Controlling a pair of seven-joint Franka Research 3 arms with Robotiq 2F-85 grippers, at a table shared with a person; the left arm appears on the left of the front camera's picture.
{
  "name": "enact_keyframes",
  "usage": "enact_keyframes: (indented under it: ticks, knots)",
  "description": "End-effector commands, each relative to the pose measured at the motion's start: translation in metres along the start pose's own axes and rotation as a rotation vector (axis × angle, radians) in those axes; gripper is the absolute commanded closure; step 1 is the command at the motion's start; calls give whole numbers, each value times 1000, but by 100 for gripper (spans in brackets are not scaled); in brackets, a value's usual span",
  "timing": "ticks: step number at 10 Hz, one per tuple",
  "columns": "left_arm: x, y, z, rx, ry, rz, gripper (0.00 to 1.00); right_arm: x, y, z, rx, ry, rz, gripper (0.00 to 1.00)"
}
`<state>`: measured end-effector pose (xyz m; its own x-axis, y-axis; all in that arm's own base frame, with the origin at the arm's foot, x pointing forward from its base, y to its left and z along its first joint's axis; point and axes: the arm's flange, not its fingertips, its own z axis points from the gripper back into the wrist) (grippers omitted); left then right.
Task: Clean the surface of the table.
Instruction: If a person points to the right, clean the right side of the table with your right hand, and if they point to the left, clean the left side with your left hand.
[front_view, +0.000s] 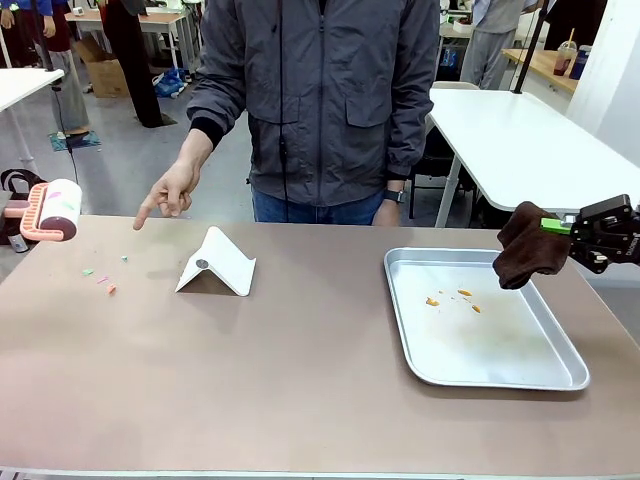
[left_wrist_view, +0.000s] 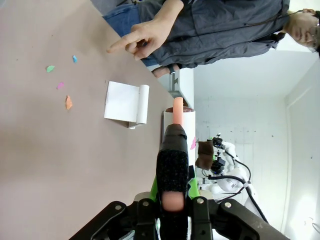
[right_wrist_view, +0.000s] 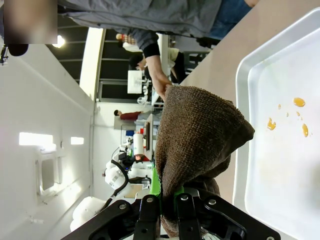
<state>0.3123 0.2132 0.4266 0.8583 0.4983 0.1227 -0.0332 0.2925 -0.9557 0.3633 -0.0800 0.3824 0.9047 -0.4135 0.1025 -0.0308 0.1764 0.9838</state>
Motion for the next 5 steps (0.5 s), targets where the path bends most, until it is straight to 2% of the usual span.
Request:
enact_keyframes:
  ticks: [1, 3, 4, 5]
  knots:
    - [4, -1, 0, 94, 22, -35, 78, 1, 6, -3, 1, -12, -3, 100]
    - [14, 6, 18, 174, -55, -28, 78, 1, 6, -3, 1, -12, -3, 100]
    - [19, 11, 27, 229, -124, -35, 78, 1, 6, -3, 1, -12, -3, 100]
    - [25, 16, 33, 264, -139, -37, 78, 1, 6, -3, 1, -12, -3, 100]
